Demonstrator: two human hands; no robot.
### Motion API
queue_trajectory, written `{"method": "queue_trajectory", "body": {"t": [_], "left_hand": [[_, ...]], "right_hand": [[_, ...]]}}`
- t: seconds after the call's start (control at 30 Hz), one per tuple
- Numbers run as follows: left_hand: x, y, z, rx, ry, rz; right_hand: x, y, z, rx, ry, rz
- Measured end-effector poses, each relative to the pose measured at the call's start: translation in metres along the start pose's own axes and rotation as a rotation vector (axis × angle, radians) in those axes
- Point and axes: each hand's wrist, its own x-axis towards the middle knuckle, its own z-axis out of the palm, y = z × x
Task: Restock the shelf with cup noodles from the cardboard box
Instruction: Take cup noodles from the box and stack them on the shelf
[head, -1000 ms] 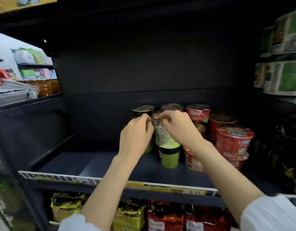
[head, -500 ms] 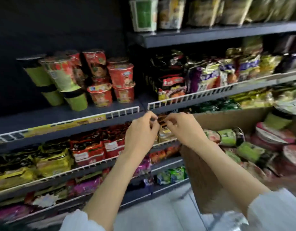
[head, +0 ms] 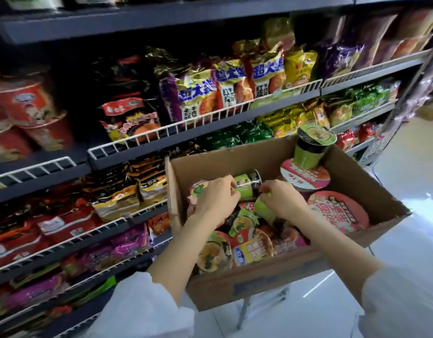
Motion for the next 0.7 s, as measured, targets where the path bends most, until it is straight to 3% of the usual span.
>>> {"method": "queue_trajectory", "body": {"t": [0.17, 0.37, 0.7], "left_hand": [[0.04, 0.026, 0.052, 0.034, -0.14, -0.127], [0.074, 0.015, 0.084, 0.092, -0.292, -0.23], [0.125, -0.012, 0.121, 0.165, -0.305, -0.099]], "right_hand": [[0.044, 0.063, 0.006, -0.024, -0.167, 0.008], [0.081, 0.083, 0.031, -0.089, -0.378, 0.003], [0.114, 0.099, 0.053, -0.09, -0.49, 0.038]]}}
